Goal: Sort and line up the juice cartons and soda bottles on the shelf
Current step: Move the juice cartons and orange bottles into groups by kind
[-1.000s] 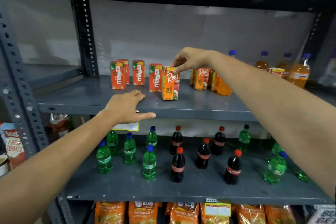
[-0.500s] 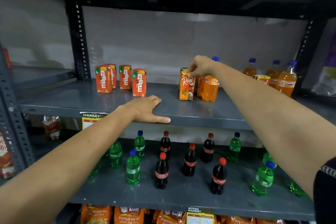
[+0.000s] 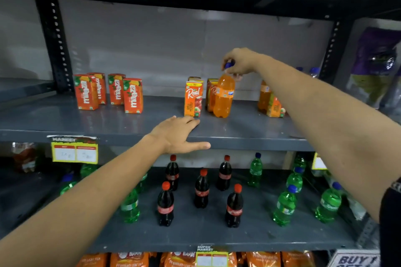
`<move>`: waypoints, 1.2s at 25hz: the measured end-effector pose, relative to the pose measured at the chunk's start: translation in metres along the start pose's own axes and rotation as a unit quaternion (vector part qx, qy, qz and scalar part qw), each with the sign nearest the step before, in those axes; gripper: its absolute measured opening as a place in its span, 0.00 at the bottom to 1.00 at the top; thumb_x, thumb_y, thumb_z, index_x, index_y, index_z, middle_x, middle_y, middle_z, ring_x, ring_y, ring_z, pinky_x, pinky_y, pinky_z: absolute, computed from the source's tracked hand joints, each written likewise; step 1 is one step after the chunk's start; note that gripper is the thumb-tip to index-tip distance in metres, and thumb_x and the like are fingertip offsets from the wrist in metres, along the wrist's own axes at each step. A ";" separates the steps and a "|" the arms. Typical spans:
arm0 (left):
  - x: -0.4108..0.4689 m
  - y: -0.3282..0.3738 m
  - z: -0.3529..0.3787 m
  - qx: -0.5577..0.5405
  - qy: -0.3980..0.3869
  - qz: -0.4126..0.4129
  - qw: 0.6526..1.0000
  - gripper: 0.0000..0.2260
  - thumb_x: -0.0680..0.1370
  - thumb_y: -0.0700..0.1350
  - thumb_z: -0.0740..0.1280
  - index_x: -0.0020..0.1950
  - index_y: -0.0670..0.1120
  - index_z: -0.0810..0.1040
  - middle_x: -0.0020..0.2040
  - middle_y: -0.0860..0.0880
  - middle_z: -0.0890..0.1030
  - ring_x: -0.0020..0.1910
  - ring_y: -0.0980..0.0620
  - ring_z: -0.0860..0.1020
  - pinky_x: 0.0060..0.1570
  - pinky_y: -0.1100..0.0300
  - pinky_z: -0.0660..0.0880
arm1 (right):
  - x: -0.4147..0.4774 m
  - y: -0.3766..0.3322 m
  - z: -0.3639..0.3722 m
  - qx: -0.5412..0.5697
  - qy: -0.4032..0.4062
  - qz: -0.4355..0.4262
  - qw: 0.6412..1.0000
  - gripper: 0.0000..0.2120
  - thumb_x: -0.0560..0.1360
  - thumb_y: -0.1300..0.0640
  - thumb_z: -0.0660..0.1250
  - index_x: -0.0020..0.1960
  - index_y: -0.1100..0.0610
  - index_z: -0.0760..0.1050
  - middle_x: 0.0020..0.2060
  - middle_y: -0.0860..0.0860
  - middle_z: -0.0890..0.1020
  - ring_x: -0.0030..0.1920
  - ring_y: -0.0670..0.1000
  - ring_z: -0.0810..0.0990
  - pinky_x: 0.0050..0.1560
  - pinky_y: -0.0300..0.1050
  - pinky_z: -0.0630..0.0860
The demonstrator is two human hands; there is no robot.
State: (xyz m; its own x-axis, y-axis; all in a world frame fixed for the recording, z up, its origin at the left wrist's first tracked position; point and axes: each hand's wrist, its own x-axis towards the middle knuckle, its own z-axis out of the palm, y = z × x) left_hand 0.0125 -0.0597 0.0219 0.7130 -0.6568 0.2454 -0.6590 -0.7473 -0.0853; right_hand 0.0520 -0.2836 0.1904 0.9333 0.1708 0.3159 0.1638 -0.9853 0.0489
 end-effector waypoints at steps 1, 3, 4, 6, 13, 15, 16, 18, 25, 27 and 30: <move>0.007 0.012 0.001 0.006 0.011 -0.003 1.000 0.44 0.70 0.74 0.51 0.76 0.45 0.60 0.75 0.48 0.65 0.71 0.48 0.66 0.72 0.48 0.59 | -0.003 0.008 -0.004 0.011 0.002 -0.001 1.000 0.10 0.76 0.60 0.66 0.56 0.59 0.78 0.51 0.57 0.81 0.40 0.52 0.82 0.39 0.39 0.76; 0.022 0.032 0.003 0.018 0.021 -0.017 0.999 0.42 0.71 0.74 0.50 0.76 0.46 0.61 0.73 0.47 0.68 0.70 0.47 0.67 0.69 0.49 0.63 | -0.010 0.025 -0.009 0.038 -0.003 0.003 0.999 0.10 0.75 0.60 0.67 0.56 0.60 0.78 0.49 0.57 0.82 0.39 0.51 0.82 0.40 0.39 0.77; 0.029 0.040 0.003 0.023 0.022 -0.022 0.999 0.42 0.71 0.74 0.50 0.75 0.46 0.62 0.73 0.47 0.68 0.70 0.46 0.68 0.67 0.50 0.64 | -0.014 0.033 -0.012 0.044 -0.010 0.005 0.999 0.10 0.75 0.60 0.67 0.56 0.60 0.78 0.50 0.57 0.82 0.41 0.52 0.83 0.43 0.41 0.79; 0.044 0.059 0.004 0.020 0.018 -0.023 0.999 0.42 0.71 0.74 0.50 0.75 0.46 0.62 0.73 0.47 0.68 0.70 0.45 0.68 0.68 0.49 0.64 | -0.023 0.052 -0.014 0.042 -0.012 0.004 0.999 0.11 0.75 0.61 0.67 0.57 0.60 0.78 0.50 0.57 0.81 0.41 0.52 0.82 0.43 0.40 0.78; 0.097 0.136 0.006 0.038 -0.017 -0.025 0.999 0.44 0.69 0.76 0.48 0.76 0.47 0.60 0.74 0.47 0.66 0.72 0.45 0.66 0.70 0.46 0.59 | -0.033 0.100 -0.012 0.061 0.009 0.021 0.998 0.12 0.75 0.62 0.67 0.59 0.61 0.76 0.51 0.57 0.78 0.36 0.49 0.81 0.38 0.38 0.78; 0.103 0.139 0.006 0.027 -0.017 -0.039 0.999 0.45 0.68 0.77 0.48 0.76 0.48 0.59 0.75 0.47 0.65 0.72 0.45 0.65 0.70 0.46 0.59 | -0.032 0.105 -0.009 0.063 0.021 0.021 0.998 0.12 0.75 0.62 0.67 0.59 0.60 0.76 0.54 0.59 0.80 0.43 0.54 0.83 0.46 0.44 0.80; 0.103 0.140 0.007 0.024 -0.017 -0.044 0.999 0.45 0.68 0.77 0.48 0.76 0.49 0.59 0.75 0.47 0.65 0.72 0.45 0.66 0.69 0.47 0.61 | -0.032 0.107 -0.008 0.053 0.022 0.017 0.998 0.13 0.75 0.61 0.68 0.59 0.60 0.76 0.56 0.60 0.80 0.45 0.55 0.83 0.47 0.44 0.79; 0.101 0.139 0.010 0.026 -0.009 -0.045 0.999 0.45 0.68 0.77 0.48 0.76 0.49 0.59 0.74 0.47 0.66 0.70 0.45 0.67 0.65 0.48 0.65 | -0.030 0.112 -0.007 0.040 0.014 0.009 0.999 0.18 0.73 0.57 0.70 0.62 0.58 0.74 0.58 0.59 0.79 0.46 0.53 0.79 0.43 0.42 0.75; 0.096 0.140 0.009 0.014 0.018 -0.049 0.999 0.44 0.69 0.76 0.50 0.75 0.49 0.61 0.72 0.48 0.68 0.67 0.45 0.70 0.58 0.49 0.71 | -0.042 0.159 0.004 0.094 -0.037 0.062 0.993 0.30 0.71 0.49 0.71 0.69 0.57 0.67 0.66 0.58 0.73 0.60 0.57 0.75 0.54 0.51 0.78; 0.093 0.141 0.008 0.027 0.015 -0.057 0.998 0.44 0.68 0.76 0.50 0.76 0.50 0.61 0.73 0.48 0.68 0.68 0.45 0.70 0.58 0.49 0.71 | -0.044 0.166 0.019 0.021 -0.097 0.057 0.993 0.31 0.72 0.49 0.70 0.70 0.58 0.65 0.67 0.57 0.73 0.66 0.58 0.73 0.63 0.53 0.73; 0.085 0.135 0.005 0.037 0.007 -0.060 0.997 0.44 0.69 0.76 0.50 0.76 0.50 0.60 0.74 0.48 0.67 0.69 0.45 0.68 0.62 0.48 0.68 | -0.041 0.169 0.030 -0.033 -0.059 0.050 0.996 0.27 0.72 0.53 0.70 0.68 0.60 0.69 0.62 0.57 0.76 0.62 0.58 0.75 0.63 0.52 0.72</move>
State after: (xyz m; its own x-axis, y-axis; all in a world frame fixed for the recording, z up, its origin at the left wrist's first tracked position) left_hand -0.0144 -0.2174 0.0261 0.7824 -0.5608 0.2709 -0.5487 -0.8265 -0.1260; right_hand 0.0516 -0.4573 0.1574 0.9757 0.0679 0.2082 0.0508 -0.9950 0.0864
